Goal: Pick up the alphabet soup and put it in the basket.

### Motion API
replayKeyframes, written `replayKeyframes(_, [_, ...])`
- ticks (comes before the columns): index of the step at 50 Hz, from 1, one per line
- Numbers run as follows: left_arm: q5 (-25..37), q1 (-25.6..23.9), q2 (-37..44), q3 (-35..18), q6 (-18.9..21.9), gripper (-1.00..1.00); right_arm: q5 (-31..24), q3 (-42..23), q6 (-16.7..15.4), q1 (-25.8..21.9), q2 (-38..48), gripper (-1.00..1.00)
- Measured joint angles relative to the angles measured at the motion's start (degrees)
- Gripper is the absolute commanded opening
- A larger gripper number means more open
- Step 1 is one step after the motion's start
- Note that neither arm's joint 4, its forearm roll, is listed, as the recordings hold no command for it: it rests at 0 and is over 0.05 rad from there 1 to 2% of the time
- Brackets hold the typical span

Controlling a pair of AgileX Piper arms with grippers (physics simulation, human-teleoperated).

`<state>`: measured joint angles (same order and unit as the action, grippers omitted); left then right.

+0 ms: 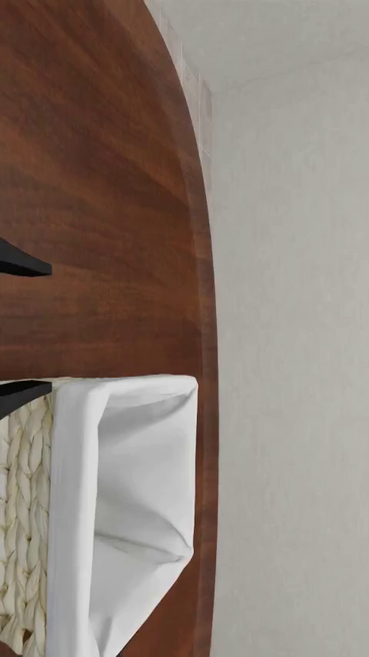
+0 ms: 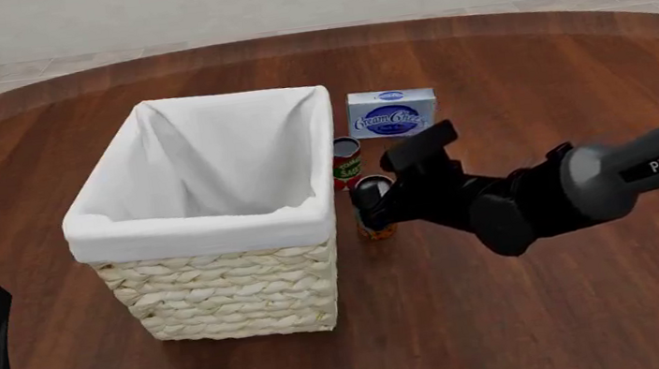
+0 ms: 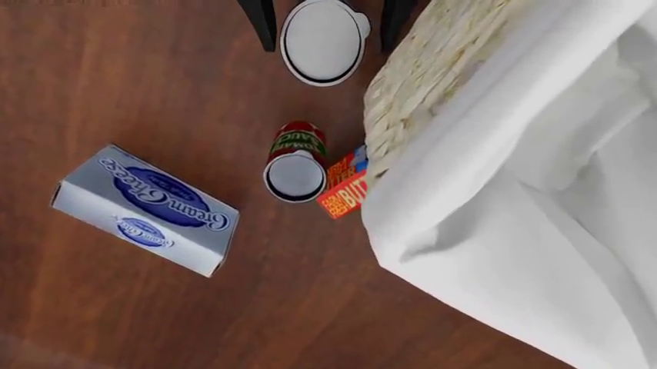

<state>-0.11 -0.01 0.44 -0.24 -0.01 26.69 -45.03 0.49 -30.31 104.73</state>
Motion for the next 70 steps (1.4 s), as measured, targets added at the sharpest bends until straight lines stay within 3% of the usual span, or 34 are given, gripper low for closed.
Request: replayKeyframes(70, [0.0,0.0,0.0,0.0,0.0,1.0,2.1,-0.06,1.92,0.27,3.07,1.0])
